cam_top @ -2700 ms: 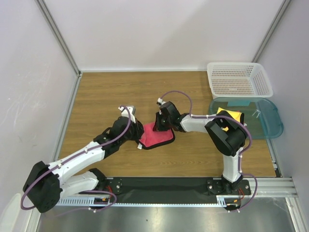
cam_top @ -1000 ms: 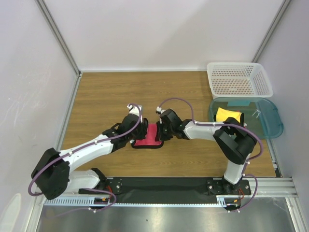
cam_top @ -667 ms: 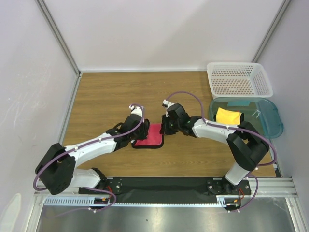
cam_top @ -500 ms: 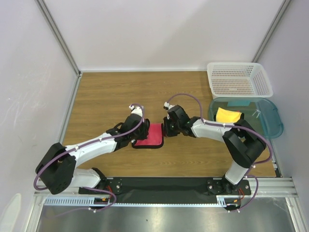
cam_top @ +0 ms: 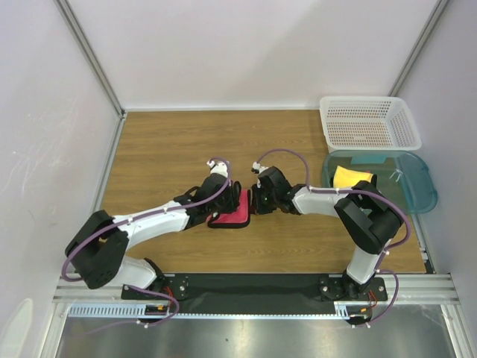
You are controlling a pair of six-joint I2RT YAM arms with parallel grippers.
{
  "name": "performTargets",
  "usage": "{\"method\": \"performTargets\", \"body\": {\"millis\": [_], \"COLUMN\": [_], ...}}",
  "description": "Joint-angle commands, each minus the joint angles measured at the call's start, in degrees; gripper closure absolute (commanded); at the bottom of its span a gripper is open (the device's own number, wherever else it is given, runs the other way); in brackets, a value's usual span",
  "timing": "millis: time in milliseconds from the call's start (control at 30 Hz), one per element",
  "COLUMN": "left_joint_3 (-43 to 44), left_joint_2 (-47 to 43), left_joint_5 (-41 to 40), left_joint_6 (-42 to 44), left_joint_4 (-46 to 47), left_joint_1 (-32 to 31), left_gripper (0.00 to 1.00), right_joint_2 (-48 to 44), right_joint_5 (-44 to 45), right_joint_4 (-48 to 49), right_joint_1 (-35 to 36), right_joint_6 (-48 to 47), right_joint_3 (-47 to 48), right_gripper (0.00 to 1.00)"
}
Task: Fold and stack the towels
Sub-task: Fold the towel
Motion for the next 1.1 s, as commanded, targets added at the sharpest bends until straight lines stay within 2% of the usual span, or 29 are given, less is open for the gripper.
{"method": "performTargets", "body": {"millis": [0, 467, 567, 600, 667, 700, 767, 900, 1067], "left_joint_3": [3.4, 5.9, 7.4, 8.2, 9.0, 9.6, 10.0, 8.4, 1.7], "left_joint_2": [2.1, 8.7, 7.8, 6.9, 3.9, 2.7, -1.2, -9.4, -16.1], "left_joint_5": [0.8, 3.2, 3.2, 2.2, 0.7, -0.1, -1.8, -6.6, -11.2], "left_joint_6": [-2.2, -4.3, -2.9, -1.9, -0.6, 0.3, 1.6, 3.5, 6.8], "left_joint_4": [3.8, 4.0, 2.3, 0.8, -1.8, -3.1, -5.9, -10.3, -6.6], "left_joint_1": [-1.2, -1.5, -1.6, -1.8, -1.9, -2.0, -2.0, -1.9, -0.6], "left_gripper": [1.0, 0.99, 0.81, 0.67, 0.52, 0.39, 0.32, 0.27, 0.26], "right_joint_2": [0.9, -0.8, -1.7, -2.7, -4.0, -5.6, -7.2, -11.7, -11.8], "right_joint_5": [-0.7, -0.3, -0.7, -0.9, -1.2, -1.2, -2.5, -4.0, -4.8], "right_joint_4": [3.3, 2.7, 1.3, 0.9, 0.2, -1.5, -3.0, -5.2, -5.2], "right_joint_1": [0.2, -0.5, -0.9, -1.0, -1.5, -1.7, -3.1, -5.6, -5.8], "right_joint_6": [1.1, 1.0, 0.5, 0.5, -0.1, -0.3, -0.7, -1.0, -2.0], "right_joint_3": [-1.4, -2.5, -2.0, -1.8, -1.4, -1.1, -0.7, 0.4, 3.2], "right_gripper": [0.96, 0.96, 0.96, 0.96, 0.95, 0.94, 0.94, 0.89, 0.85]}}
